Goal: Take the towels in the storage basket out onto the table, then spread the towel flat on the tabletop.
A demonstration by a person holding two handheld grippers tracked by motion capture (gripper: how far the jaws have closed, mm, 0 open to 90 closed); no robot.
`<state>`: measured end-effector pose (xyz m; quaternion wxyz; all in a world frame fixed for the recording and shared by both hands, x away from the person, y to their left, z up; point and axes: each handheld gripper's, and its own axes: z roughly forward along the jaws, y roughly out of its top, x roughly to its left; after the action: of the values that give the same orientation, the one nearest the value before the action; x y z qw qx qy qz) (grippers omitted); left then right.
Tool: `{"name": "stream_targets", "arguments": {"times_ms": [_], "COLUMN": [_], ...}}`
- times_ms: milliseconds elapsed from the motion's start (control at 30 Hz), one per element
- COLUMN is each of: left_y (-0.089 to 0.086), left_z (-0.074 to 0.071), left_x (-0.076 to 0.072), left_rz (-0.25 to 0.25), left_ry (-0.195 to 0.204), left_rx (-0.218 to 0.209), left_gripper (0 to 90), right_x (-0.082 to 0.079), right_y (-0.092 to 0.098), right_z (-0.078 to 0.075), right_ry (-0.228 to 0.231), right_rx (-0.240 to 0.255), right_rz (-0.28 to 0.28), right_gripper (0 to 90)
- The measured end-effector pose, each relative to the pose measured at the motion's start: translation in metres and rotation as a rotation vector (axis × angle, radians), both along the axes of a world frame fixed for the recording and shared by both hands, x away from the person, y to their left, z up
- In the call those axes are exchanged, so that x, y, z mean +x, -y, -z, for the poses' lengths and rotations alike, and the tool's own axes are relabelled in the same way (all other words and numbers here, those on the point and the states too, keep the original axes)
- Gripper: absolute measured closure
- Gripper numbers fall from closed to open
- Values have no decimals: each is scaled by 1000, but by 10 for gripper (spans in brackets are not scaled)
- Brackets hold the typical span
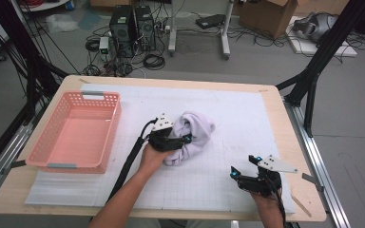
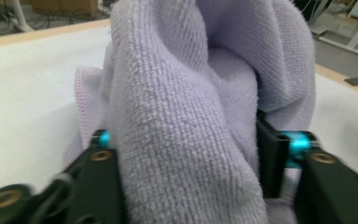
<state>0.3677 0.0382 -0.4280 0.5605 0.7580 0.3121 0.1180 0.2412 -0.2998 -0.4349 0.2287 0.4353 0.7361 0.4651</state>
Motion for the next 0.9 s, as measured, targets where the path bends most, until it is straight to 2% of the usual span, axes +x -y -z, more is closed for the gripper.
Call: {"name": "stream_targets", "arguments": {"times_ms": [67,133,267,400,467,633,767,900], "left_y": [-3,-11,-35,-65,-75,-94,-103,-107], "left_z": [-6,-14,-33,-46,-47,-40,-33,-27], "left_x": [-3,-6,-15,-23,-27,-35,-38,-40], "left_rz": [-34,-43,-91,-113,-122,-139,-151,-153], "left_ry": [7,19,61,99,99,105,85,75], "left_rx": [25,31,-12,-55,-70,-63,-73,-64], "left_gripper": [324,220,207,197,190,189,189,188], "right_x": [0,0,-1,-2,-2,-1,0,1], "right_y": [0,0,0,1,1,-1,-4,-8], "right_z": [0,0,0,0,0,0,0,-1], "right_ry": [4,4,6,4,1,1,-3,-3], "right_rx": [-1,-1,-4,-1,2,2,-3,-1], "right_rz": [2,2,2,9,10,5,-2,-13], "right_gripper": [162,162,162,162,162,161,162,162]}}
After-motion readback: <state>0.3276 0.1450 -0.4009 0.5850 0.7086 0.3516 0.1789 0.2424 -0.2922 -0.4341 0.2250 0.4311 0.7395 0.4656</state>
